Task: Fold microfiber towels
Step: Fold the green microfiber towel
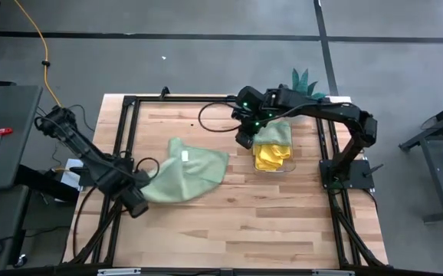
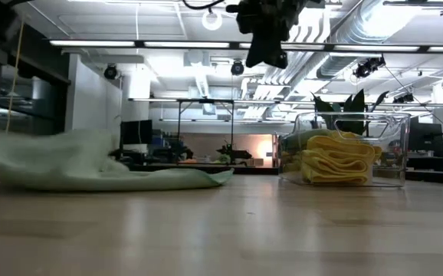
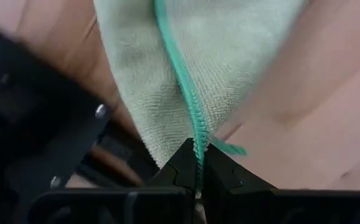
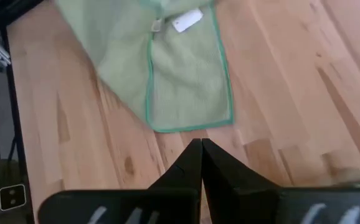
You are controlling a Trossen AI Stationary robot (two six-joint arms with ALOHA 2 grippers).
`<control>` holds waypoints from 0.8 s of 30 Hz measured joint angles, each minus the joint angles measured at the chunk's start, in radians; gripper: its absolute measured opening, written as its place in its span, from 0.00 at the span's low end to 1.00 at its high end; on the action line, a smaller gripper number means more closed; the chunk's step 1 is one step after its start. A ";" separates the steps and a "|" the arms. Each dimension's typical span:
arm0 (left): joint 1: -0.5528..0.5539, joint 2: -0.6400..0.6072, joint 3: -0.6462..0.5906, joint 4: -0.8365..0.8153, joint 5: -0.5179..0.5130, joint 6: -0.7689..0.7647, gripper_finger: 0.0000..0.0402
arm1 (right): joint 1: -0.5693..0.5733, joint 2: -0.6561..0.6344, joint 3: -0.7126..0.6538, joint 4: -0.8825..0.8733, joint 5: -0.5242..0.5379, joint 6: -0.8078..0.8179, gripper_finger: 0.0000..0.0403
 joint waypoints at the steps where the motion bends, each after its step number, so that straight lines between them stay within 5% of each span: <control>1: -0.014 0.001 -0.006 -0.008 0.013 -0.019 0.00 | 0.005 0.009 0.000 0.012 0.000 0.000 0.00; 15: -0.046 0.001 -0.016 0.070 0.056 -0.061 0.00 | 0.103 0.188 0.000 0.297 -0.035 0.083 0.01; 24: -0.046 0.001 -0.016 0.078 0.059 -0.057 0.00 | 0.174 0.368 0.000 0.542 -0.051 0.215 0.26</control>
